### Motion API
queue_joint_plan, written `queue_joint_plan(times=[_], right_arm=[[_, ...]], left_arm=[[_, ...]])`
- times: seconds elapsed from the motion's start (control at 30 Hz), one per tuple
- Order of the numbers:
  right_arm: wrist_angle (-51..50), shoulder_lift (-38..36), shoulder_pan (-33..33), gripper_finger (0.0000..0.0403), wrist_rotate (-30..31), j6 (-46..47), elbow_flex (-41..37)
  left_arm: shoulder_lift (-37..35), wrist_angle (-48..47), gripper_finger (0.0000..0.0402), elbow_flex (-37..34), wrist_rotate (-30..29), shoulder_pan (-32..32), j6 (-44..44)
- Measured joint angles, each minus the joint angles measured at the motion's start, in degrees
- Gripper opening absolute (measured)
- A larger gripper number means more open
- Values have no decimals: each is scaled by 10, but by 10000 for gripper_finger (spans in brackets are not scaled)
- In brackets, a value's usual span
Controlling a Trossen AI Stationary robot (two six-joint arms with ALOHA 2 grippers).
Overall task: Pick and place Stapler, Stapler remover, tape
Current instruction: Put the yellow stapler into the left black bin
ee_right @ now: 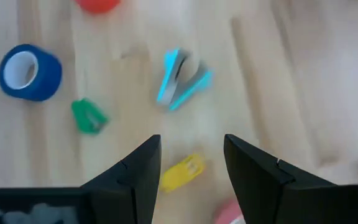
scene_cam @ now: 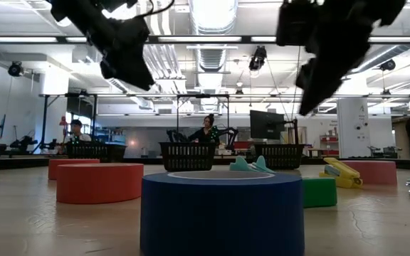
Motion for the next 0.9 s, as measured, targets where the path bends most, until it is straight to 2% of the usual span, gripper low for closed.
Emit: queue_joint_plan(times=[0.17, 0.27, 0.43, 0.67, 0.9], right_arm=[[-5, 0, 34, 171, 12, 105, -6], [-6, 0, 46, 171, 49, 145, -13], [-5, 0, 54, 171, 62, 194, -33], [28, 29, 64, 171, 61, 224, -62], [48, 94, 64, 171, 61, 215, -46]], left_arm=[[0, 30, 181, 0, -1, -13, 2], [0, 33, 180, 0, -2, -13, 4], [1, 32, 179, 0, -2, -13, 14], [1, 32, 179, 0, -2, -13, 15], [1, 32, 179, 0, -2, -13, 15]])
